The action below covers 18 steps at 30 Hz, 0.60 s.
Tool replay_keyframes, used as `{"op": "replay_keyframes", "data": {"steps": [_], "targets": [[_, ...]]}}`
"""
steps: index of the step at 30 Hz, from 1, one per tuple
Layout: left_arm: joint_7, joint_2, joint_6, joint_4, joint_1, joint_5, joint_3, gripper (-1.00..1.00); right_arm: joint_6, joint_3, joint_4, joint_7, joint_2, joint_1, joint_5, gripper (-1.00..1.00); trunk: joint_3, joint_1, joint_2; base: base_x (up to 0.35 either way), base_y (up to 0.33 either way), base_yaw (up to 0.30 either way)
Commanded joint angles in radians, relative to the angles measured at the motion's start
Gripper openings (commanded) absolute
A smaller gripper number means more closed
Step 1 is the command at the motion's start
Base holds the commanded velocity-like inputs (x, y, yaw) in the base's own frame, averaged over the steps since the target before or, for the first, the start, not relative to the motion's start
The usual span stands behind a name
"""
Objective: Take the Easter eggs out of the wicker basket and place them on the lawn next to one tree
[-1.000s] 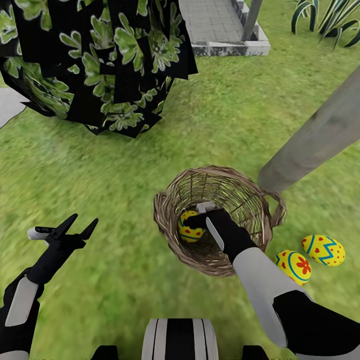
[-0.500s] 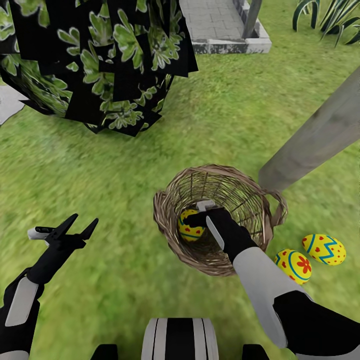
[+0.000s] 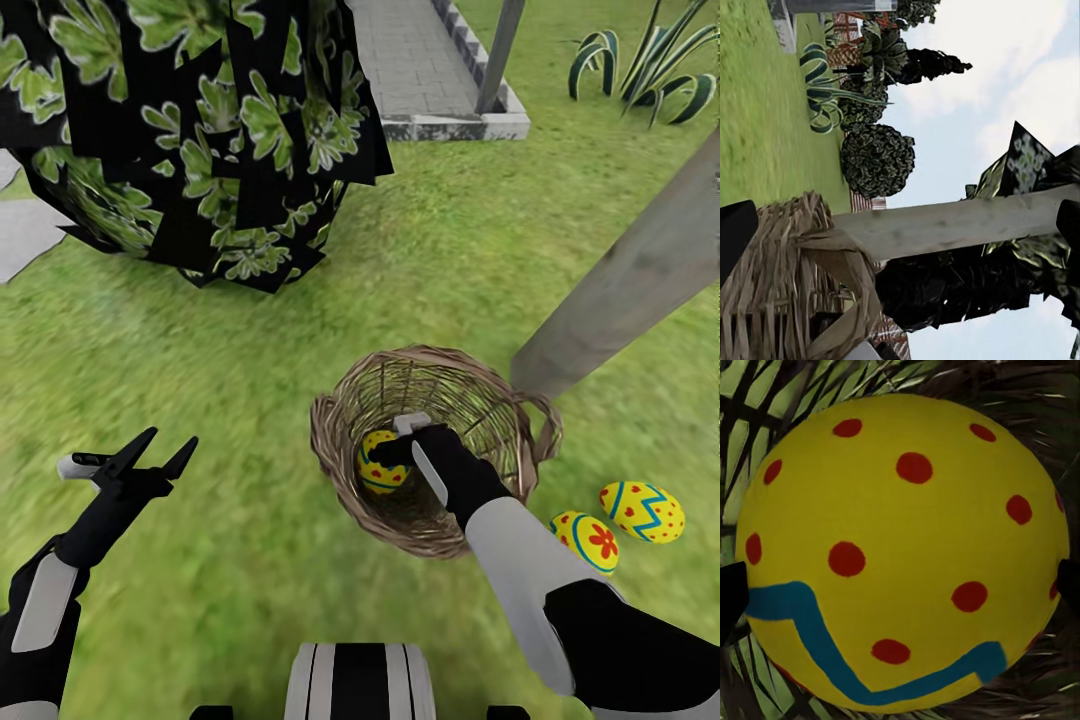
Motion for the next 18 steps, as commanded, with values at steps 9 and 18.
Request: {"op": "replay_keyframes", "data": {"steps": [9, 18], "targets": [[0.012, 0.006, 0.010, 0.000, 0.000, 0.002, -0.002, 1.00, 0.006, -0.001, 0.003, -0.004, 0.000, 0.000, -0.007, -1.00, 0.034, -0.004, 0.002, 0.000, 0.000, 0.000], [0.062, 0.009, 0.011, 0.000, -0.001, 0.002, -0.050, 1.00, 0.007, -0.004, 0.005, -0.005, 0.000, 0.000, -0.004, -1.00, 0.069, -0.008, 0.004, -0.081, -0.012, 0.000]]}}
